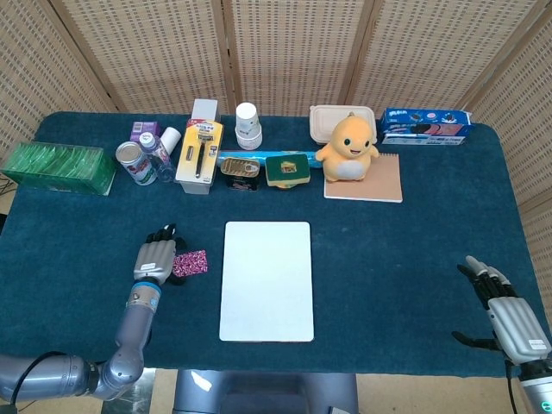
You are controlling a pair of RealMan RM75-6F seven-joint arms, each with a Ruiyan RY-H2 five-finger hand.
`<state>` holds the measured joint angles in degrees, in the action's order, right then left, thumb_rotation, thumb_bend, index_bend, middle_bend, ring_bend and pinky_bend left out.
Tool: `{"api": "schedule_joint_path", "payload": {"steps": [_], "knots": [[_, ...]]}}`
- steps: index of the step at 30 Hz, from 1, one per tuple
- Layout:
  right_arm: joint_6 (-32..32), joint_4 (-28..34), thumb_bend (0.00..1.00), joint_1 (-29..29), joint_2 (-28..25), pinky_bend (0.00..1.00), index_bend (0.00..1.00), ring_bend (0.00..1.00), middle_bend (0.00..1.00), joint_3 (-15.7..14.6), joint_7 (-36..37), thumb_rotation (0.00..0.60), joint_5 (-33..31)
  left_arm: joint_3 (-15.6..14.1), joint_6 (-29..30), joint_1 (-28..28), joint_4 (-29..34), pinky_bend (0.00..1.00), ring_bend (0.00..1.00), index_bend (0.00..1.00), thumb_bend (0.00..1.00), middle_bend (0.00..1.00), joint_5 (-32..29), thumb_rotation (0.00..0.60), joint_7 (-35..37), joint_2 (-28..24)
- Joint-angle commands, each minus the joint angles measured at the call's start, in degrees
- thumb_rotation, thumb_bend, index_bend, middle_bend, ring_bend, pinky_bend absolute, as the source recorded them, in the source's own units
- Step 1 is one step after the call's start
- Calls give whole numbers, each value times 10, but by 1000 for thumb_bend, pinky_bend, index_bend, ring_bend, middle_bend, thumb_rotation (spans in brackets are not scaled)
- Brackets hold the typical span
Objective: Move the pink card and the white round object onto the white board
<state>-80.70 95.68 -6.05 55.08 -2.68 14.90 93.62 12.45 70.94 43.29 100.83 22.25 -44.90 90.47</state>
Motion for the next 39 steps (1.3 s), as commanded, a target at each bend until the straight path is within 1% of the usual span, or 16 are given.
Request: {"api": "schedule_joint_path", "payload": {"steps": [1,9,15,39], "knots": [[-1,-1,0,0,-1,2,5,0,0,1,3,600,0,-2,1,4,-1,67,0,298,177,0,-2,600,-3,4],[-4,-2,0,0,-4,2,5,0,0,1,14,600,2,-2,21,12,-4,67,0,298,177,0,-9,600,-15,17],[-5,-2,0,0,-6,2,5,0,0,1,20,600,2,4,29,18,-11,67,0,298,178,0,-19,600,-23,24],[-6,-3,0,-1,-8,2,5,0,0,2,28,600,2,8,29,28,-34,67,0,298,177,0,-48,600,-40,43]]}}
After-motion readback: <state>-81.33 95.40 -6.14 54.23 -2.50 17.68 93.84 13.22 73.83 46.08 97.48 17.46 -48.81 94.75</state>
